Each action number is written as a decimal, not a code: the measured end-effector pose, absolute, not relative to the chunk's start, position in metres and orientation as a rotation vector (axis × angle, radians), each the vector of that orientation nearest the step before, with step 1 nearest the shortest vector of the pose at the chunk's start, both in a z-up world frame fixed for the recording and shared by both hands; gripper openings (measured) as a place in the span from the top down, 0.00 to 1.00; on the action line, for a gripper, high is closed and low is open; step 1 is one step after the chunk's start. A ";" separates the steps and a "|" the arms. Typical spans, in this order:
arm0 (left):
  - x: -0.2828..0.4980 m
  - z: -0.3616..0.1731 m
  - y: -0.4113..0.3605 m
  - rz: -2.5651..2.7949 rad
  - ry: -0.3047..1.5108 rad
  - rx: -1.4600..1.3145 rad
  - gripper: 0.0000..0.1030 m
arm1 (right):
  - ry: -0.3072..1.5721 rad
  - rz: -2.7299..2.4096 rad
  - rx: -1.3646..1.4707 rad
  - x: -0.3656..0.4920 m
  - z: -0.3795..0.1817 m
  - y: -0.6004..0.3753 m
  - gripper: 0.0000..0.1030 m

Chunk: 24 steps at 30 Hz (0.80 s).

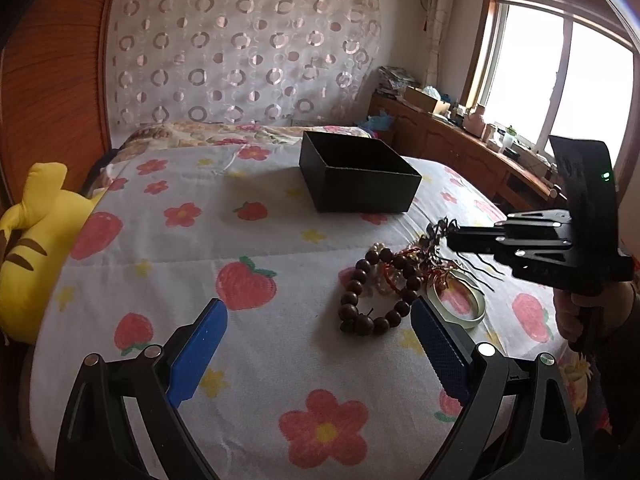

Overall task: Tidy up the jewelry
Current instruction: 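Grasp the silver hair pins with the right gripper and lift them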

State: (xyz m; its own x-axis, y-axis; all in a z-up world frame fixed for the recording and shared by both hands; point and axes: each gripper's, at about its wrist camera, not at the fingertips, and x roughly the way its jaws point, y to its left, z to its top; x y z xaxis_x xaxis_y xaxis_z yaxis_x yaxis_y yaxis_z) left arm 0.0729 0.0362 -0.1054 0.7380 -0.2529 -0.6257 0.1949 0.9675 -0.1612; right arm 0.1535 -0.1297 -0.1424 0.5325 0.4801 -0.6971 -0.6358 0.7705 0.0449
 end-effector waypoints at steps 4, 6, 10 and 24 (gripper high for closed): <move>0.083 -0.108 0.032 -0.270 0.718 -0.086 0.13 | 0.700 0.663 -0.190 0.151 -0.123 -0.140 0.91; 0.088 -0.111 0.026 -0.289 0.732 -0.072 0.13 | 0.682 0.663 -0.172 0.151 -0.115 -0.144 0.91; 0.093 -0.115 0.014 -0.325 0.755 -0.042 0.13 | 0.679 0.680 -0.122 0.156 -0.106 -0.154 0.91; 0.096 -0.117 -0.008 -0.357 0.765 -0.009 0.13 | 0.768 0.607 -0.049 0.161 -0.145 -0.189 0.91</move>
